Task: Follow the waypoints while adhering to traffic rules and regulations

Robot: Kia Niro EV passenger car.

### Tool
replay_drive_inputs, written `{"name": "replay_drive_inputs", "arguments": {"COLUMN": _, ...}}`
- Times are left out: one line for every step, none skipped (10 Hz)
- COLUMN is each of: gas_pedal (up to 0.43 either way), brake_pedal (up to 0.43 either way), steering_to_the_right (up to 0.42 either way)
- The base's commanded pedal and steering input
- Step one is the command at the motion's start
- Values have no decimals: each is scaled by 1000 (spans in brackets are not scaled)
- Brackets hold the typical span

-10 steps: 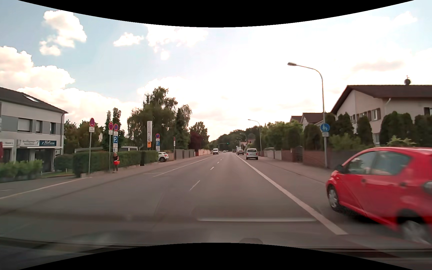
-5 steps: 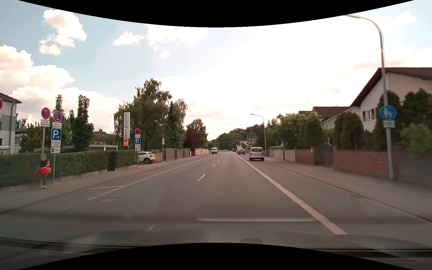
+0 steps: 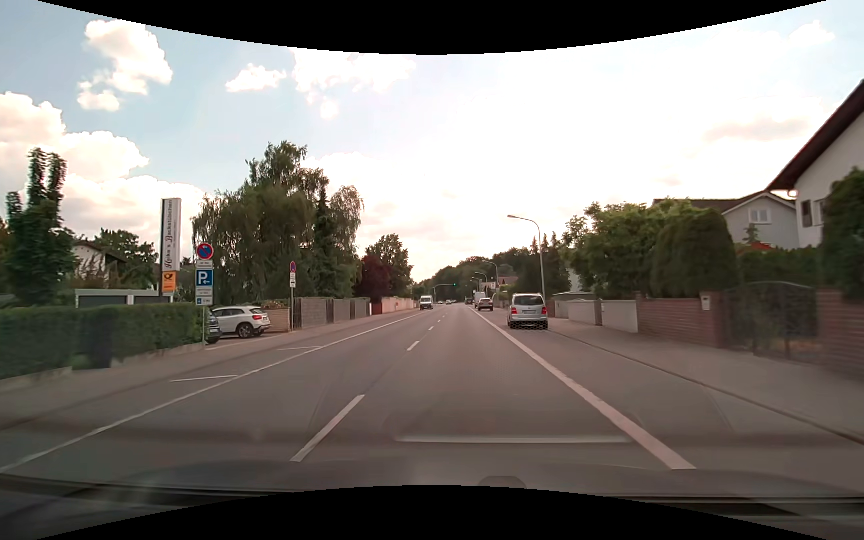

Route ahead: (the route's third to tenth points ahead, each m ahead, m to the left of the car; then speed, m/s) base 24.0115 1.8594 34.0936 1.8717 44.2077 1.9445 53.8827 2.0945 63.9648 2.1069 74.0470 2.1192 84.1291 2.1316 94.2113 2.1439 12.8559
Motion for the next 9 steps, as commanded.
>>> {"name": "replay_drive_inputs", "arguments": {"gas_pedal": 47, "brake_pedal": 0, "steering_to_the_right": -4}}
{"name": "replay_drive_inputs", "arguments": {"gas_pedal": 47, "brake_pedal": 0, "steering_to_the_right": -4}}
{"name": "replay_drive_inputs", "arguments": {"gas_pedal": 47, "brake_pedal": 0, "steering_to_the_right": -4}}
{"name": "replay_drive_inputs", "arguments": {"gas_pedal": 47, "brake_pedal": 0, "steering_to_the_right": -4}}
{"name": "replay_drive_inputs", "arguments": {"gas_pedal": 47, "brake_pedal": 0, "steering_to_the_right": -4}}
{"name": "replay_drive_inputs", "arguments": {"gas_pedal": 47, "brake_pedal": 0, "steering_to_the_right": -4}}
{"name": "replay_drive_inputs", "arguments": {"gas_pedal": 47, "brake_pedal": 0, "steering_to_the_right": -4}}
{"name": "replay_drive_inputs", "arguments": {"gas_pedal": 47, "brake_pedal": 0, "steering_to_the_right": -4}}
{"name": "replay_drive_inputs", "arguments": {"gas_pedal": 47, "brake_pedal": 0, "steering_to_the_right": -4}}
